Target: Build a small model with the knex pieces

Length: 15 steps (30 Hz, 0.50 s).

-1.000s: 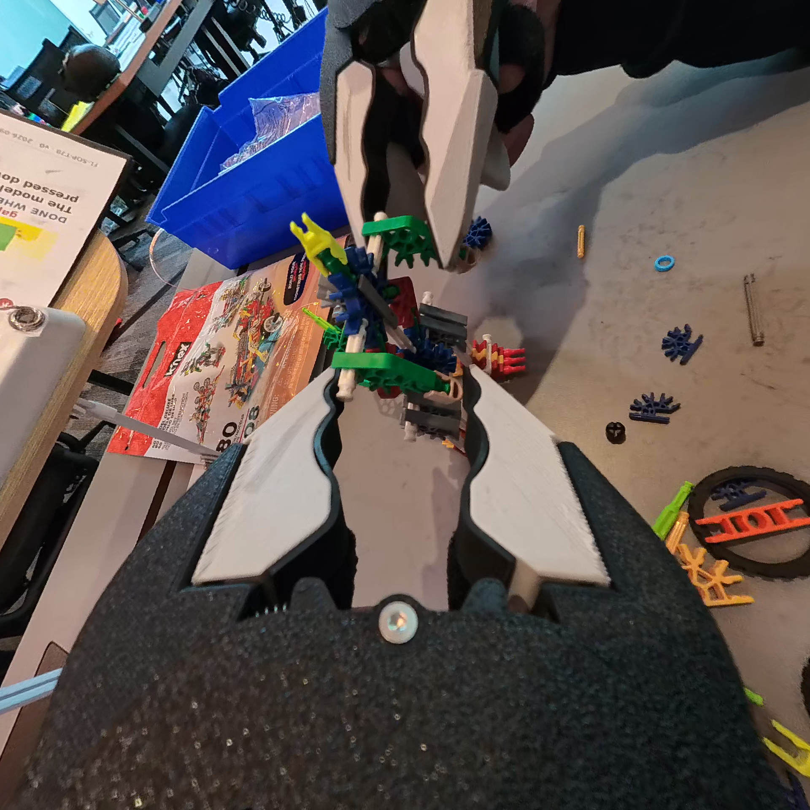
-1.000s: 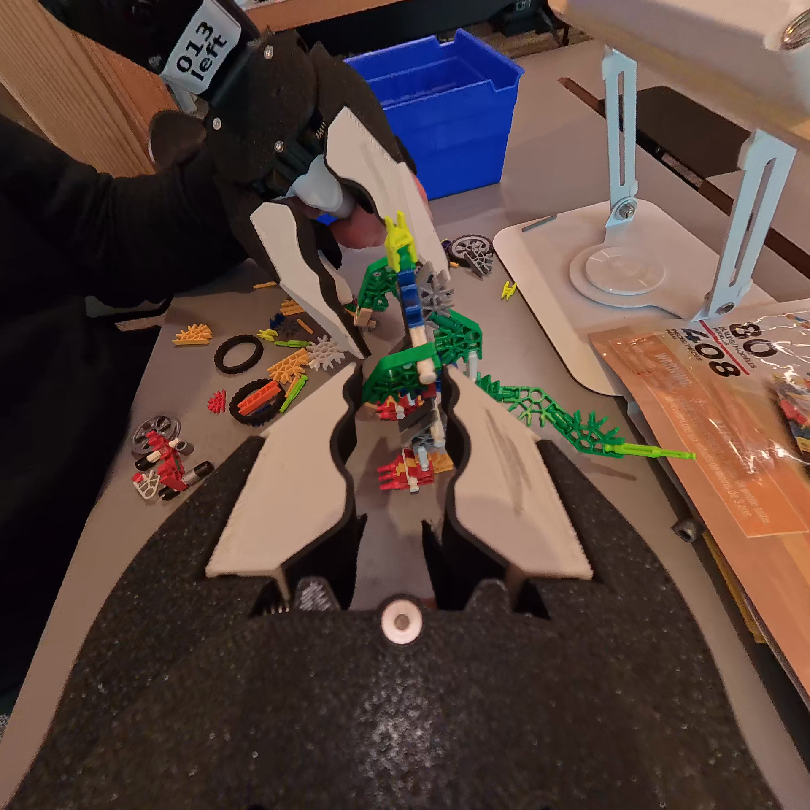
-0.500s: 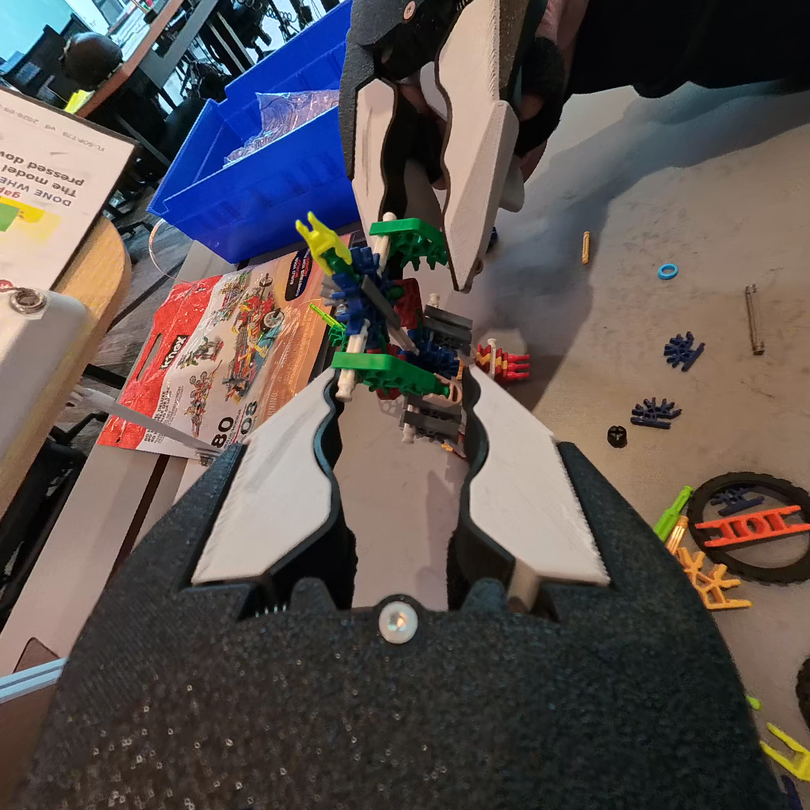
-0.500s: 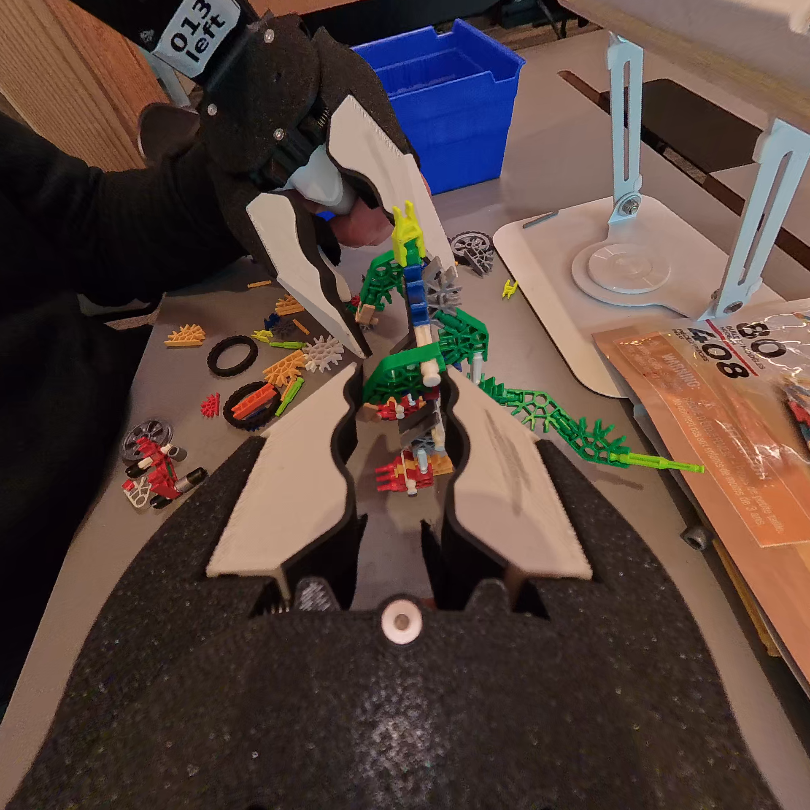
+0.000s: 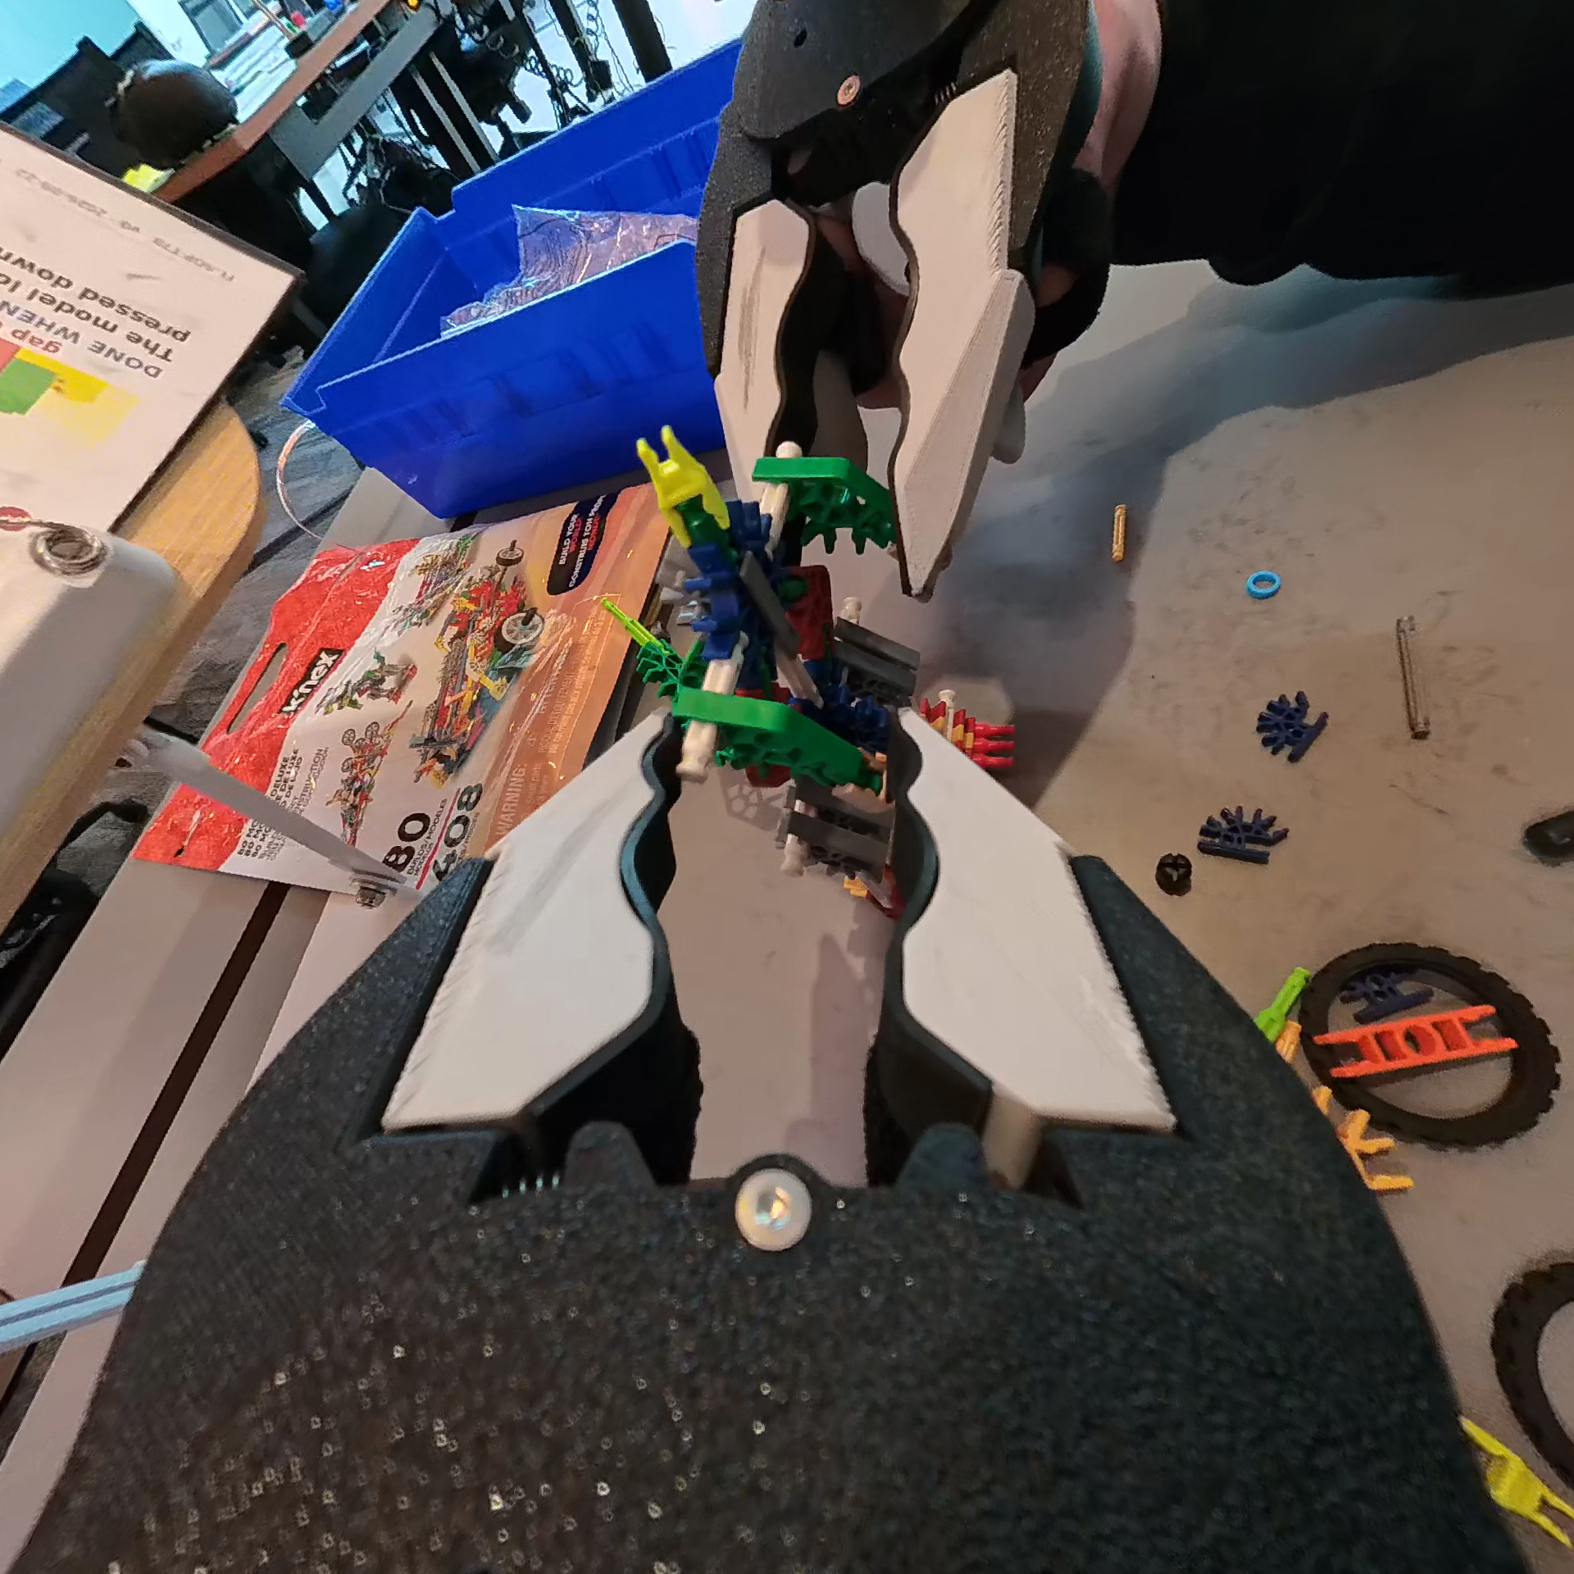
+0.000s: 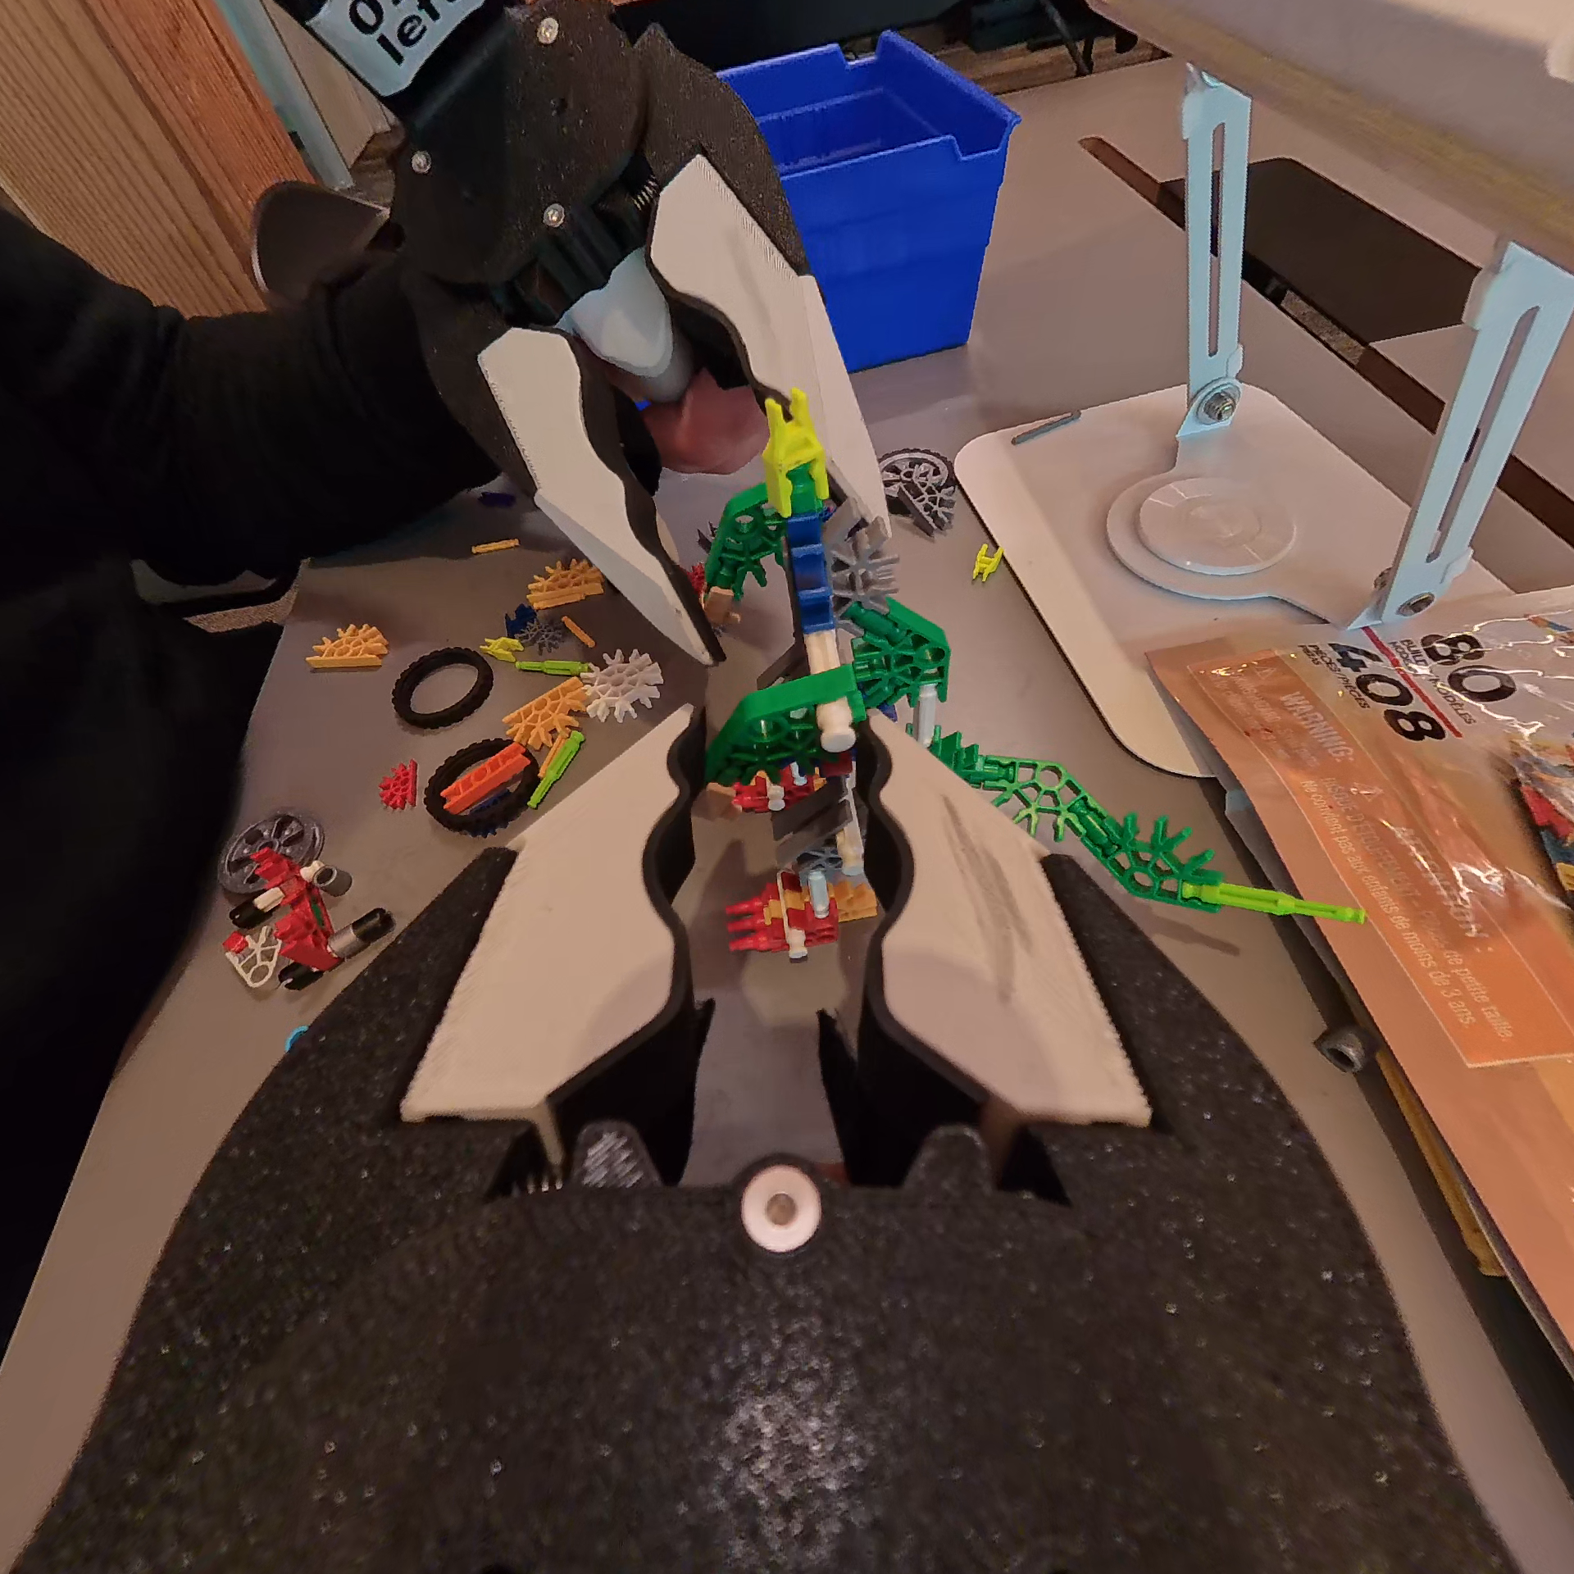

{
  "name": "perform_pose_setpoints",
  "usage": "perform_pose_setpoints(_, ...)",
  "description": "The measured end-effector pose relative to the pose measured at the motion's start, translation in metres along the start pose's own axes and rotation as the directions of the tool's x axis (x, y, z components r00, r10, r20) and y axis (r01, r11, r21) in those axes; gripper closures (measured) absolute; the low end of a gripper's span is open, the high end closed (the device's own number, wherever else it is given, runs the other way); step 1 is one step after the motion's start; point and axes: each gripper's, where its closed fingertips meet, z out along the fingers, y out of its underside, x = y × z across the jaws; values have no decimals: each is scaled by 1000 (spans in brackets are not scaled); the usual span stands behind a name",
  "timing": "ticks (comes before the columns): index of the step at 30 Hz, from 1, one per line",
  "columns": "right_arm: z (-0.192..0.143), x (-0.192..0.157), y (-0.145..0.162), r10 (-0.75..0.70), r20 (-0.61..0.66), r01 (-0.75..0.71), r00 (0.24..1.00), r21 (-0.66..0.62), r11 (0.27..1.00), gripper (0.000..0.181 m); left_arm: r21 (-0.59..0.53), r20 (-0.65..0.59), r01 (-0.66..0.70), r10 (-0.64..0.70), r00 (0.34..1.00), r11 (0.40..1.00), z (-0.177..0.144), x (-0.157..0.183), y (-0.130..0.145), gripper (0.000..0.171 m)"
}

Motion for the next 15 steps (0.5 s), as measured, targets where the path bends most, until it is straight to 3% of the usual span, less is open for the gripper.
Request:
perform_pose_setpoints(5,0,0,0,6,2,-6,1000,1,1000,147,6,-1,8,-8,1000,1000,-3,-3,0,124)
perform_pose_setpoints(15,0,-1,-1,59,26,-59,998,3,998,148,-3,39,-98,98,994,995,-2,-2,1,124)
